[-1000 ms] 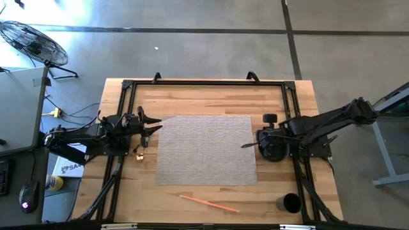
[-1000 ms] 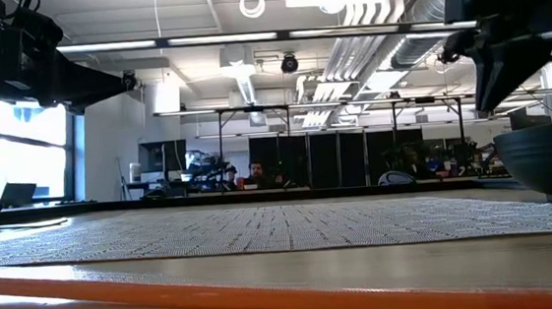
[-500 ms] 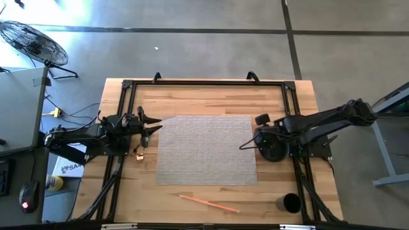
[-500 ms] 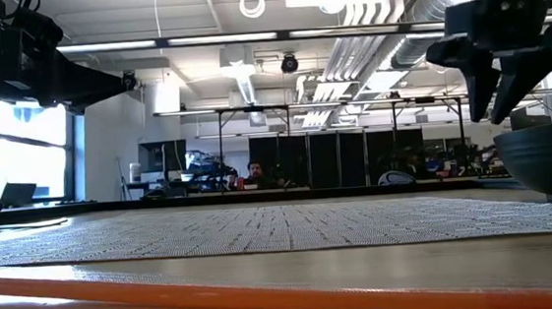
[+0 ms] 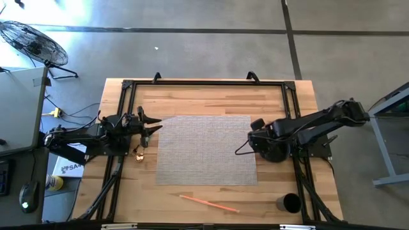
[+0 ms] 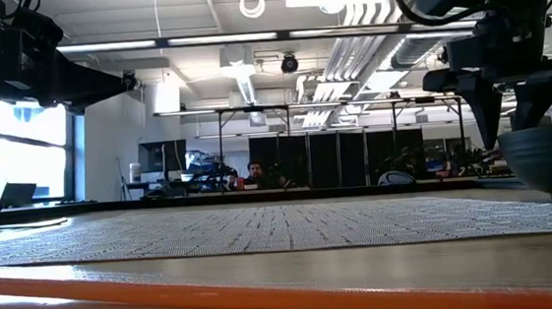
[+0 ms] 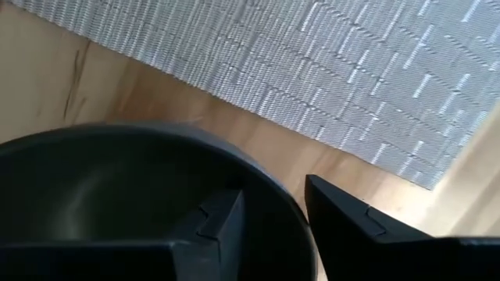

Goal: Pick & Place Utensil
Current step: Put the black bowl on the gray mat

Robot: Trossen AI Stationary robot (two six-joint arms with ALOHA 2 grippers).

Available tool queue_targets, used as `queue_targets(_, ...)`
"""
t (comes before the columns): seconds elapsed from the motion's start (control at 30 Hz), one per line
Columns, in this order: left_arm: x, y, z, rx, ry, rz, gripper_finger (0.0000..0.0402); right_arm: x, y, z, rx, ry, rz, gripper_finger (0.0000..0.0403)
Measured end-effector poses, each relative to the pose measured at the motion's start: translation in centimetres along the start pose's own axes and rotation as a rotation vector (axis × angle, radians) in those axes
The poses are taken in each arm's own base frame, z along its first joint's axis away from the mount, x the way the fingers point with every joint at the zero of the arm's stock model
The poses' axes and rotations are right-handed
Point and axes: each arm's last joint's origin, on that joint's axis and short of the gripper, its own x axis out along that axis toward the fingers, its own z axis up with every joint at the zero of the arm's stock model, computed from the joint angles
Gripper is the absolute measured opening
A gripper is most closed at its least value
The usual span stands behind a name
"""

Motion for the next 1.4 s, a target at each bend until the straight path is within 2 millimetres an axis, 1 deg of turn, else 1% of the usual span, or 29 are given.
queue_targets(0.13,0.0,0.0,0.0,0.000,0.000,0.000,0.0120,0.3,0.1,0.2,-0.003,0.007,0.028,0.0099)
queue_targets(0.47,0.0,0.0,0.0,0.000,0.000,0.000,0.0120,0.3,0.1,0.2,-0.002,0.001,0.032,0.0031)
queue_targets(0.6,0.0,0.0,0.0,0.000,0.000,0.000,0.0120,0.2,0.1,0.1,-0.003,0.001,0.048,0.0018)
queue_targets(0.73,0.0,0.0,0.0,0.000,0.000,0.001,0.0120,-0.1,0.2,0.0,0.004,0.016,0.086,0.0017)
queue_targets(0.83,0.0,0.0,0.0,0.000,0.000,0.000,0.0120,-1.0,0.0,0.3,0.043,0.014,0.083,0.0016)
queue_targets(0.97,0.0,0.0,0.0,0.000,0.000,0.000,0.0120,-2.3,-0.6,1.2,0.115,-0.035,0.060,0.0005)
queue_targets(1.13,0.0,0.0,0.0,0.000,0.000,0.000,0.0120,-4.8,-1.8,2.5,0.217,-0.127,0.034,0.0007)
queue_targets(1.23,0.0,0.0,0.0,0.000,0.000,0.000,0.0120,-6.4,-3.1,3.0,0.316,-0.193,0.023,0.0006)
queue_targets(1.4,0.0,0.0,0.0,0.000,0.000,0.000,0.0120,-8.7,-6.5,3.7,0.592,-0.301,0.012,0.0005)
